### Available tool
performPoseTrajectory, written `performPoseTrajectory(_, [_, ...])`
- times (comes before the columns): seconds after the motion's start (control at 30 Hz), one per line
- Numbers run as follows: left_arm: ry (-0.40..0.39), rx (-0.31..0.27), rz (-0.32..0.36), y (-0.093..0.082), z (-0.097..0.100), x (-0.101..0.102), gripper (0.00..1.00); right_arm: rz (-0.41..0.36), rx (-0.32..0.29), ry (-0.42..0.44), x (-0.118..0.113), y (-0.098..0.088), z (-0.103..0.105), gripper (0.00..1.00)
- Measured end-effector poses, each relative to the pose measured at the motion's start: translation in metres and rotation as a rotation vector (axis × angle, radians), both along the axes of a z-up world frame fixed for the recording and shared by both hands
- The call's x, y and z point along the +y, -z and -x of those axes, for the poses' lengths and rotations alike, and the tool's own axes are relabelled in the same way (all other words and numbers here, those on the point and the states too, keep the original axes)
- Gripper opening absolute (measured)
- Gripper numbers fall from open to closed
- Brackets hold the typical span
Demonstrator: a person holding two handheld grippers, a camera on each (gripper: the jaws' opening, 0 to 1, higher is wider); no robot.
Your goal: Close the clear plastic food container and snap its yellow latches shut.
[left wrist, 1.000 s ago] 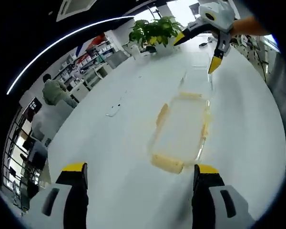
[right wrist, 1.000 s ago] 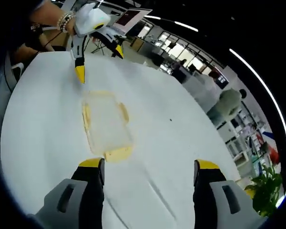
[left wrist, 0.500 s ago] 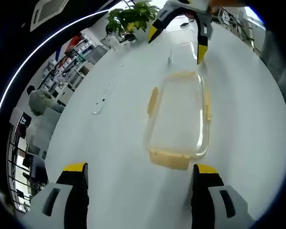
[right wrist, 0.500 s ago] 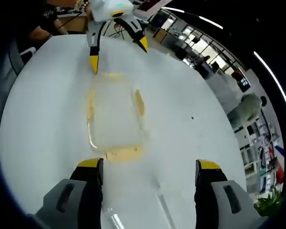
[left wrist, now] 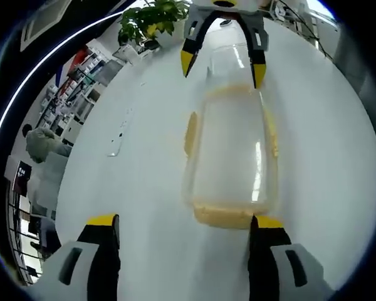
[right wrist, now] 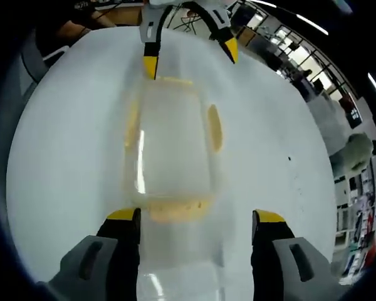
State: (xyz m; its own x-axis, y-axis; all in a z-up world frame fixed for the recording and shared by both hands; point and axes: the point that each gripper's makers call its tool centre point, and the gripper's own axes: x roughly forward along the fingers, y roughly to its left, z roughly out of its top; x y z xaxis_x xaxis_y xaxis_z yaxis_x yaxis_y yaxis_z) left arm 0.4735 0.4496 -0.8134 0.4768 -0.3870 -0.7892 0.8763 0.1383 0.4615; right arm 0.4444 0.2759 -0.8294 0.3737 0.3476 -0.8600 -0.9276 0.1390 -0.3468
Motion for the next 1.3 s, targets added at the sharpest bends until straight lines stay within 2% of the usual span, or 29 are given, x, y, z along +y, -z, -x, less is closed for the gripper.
performPoseTrajectory(0.1, [0.028, 0.004, -0.013, 0.001, 0.001, -0.002, 0.79, 0.015, 0.042, -0.032, 0.003, 0.002, 0.000, 0.68])
performPoseTrajectory(0.2, [0.033, 0.036, -0.014, 0.004, 0.000, -0.003, 0.78, 0.041, 0.121, -0.067, 0.006, 0.007, 0.007, 0.62])
performPoseTrajectory(0.27, [0.040, 0.042, -0.010, 0.004, -0.001, -0.004, 0.77, 0.046, 0.165, -0.066, 0.007, 0.010, 0.011, 0.58])
performPoseTrajectory(0.3, [0.041, 0.047, -0.008, 0.005, -0.001, -0.004, 0.76, 0.043, 0.219, -0.047, 0.006, 0.012, 0.015, 0.54])
performPoseTrajectory(0.33, [0.037, 0.054, -0.010, 0.005, -0.001, -0.004, 0.75, 0.048, 0.242, -0.034, 0.006, 0.013, 0.016, 0.52])
performPoseTrajectory(0.37, [0.047, 0.062, -0.014, 0.006, 0.001, -0.005, 0.72, 0.048, 0.251, -0.024, 0.006, 0.013, 0.016, 0.50])
performPoseTrajectory(0.43, [0.072, 0.085, -0.024, 0.008, 0.005, -0.006, 0.66, 0.054, 0.274, -0.075, 0.006, 0.014, 0.016, 0.45])
performPoseTrajectory(0.47, [0.089, 0.103, -0.030, 0.010, 0.008, -0.007, 0.61, 0.061, 0.312, -0.076, 0.007, 0.016, 0.021, 0.42])
performPoseTrajectory(0.5, [0.097, 0.111, -0.034, 0.011, 0.009, -0.008, 0.59, 0.053, 0.342, -0.042, 0.007, 0.017, 0.024, 0.41])
performPoseTrajectory(0.53, [0.100, 0.109, -0.034, 0.011, 0.009, -0.008, 0.57, 0.059, 0.320, -0.058, 0.008, 0.016, 0.017, 0.41])
performPoseTrajectory(0.63, [0.122, 0.106, -0.049, 0.010, 0.006, -0.010, 0.59, 0.065, 0.359, -0.048, 0.006, 0.018, 0.015, 0.41])
performPoseTrajectory(0.7, [0.134, 0.151, -0.067, 0.013, 0.010, -0.011, 0.55, 0.076, 0.357, -0.061, 0.006, 0.017, 0.020, 0.41])
performPoseTrajectory(0.77, [0.183, 0.177, -0.089, 0.015, 0.015, -0.013, 0.50, 0.096, 0.360, -0.059, 0.007, 0.018, 0.020, 0.41])
performPoseTrajectory(0.87, [0.182, 0.172, -0.085, 0.014, 0.009, -0.013, 0.52, 0.107, 0.365, -0.055, 0.006, 0.017, 0.021, 0.41])
performPoseTrajectory(1.0, [0.184, 0.231, -0.081, 0.018, 0.012, -0.012, 0.49, 0.114, 0.372, -0.051, 0.006, 0.017, 0.023, 0.41])
performPoseTrajectory(1.2, [0.234, 0.259, -0.123, 0.021, 0.014, -0.014, 0.47, 0.126, 0.376, -0.037, 0.005, 0.017, 0.025, 0.41])
performPoseTrajectory(1.3, [0.252, 0.276, -0.152, 0.023, 0.017, -0.015, 0.43, 0.107, 0.376, -0.038, 0.003, 0.016, 0.024, 0.41])
